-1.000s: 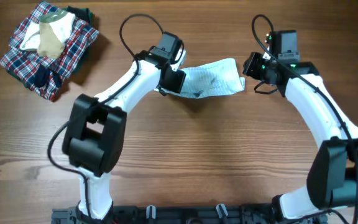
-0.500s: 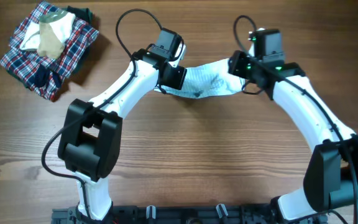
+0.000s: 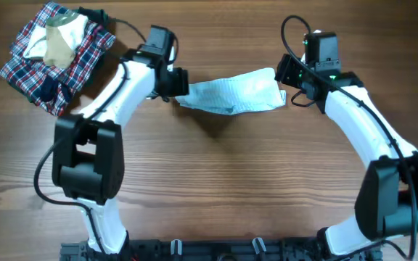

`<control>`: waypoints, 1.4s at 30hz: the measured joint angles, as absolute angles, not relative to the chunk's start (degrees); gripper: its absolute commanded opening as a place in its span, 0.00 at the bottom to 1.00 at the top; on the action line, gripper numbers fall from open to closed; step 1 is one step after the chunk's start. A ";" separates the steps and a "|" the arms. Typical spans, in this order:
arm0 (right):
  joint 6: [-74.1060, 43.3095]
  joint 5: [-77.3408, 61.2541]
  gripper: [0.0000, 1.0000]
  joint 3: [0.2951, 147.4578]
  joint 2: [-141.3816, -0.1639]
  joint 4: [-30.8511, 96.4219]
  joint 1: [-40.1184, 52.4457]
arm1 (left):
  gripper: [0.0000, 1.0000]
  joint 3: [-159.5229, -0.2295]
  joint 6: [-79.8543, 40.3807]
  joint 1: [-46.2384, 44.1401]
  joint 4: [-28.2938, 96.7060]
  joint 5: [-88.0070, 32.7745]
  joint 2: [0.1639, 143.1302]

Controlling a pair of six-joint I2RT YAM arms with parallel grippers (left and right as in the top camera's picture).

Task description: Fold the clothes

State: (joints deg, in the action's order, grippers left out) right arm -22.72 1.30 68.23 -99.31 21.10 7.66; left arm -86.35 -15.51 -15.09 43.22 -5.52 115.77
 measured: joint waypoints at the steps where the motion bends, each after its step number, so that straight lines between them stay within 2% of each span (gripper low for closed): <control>1: -22.41 1.30 0.79 68.23 -100.29 20.67 7.66 | 0.76 -86.35 -15.68 -14.50 43.35 -7.03 115.77; 12: -22.13 0.97 0.80 68.23 -103.98 20.32 7.70 | 0.77 -85.25 -18.57 -13.80 44.56 -19.64 115.77; 42: -20.36 -1.72 0.81 68.23 -103.98 22.06 7.38 | 0.75 -83.94 -23.27 -12.78 39.27 -23.77 121.10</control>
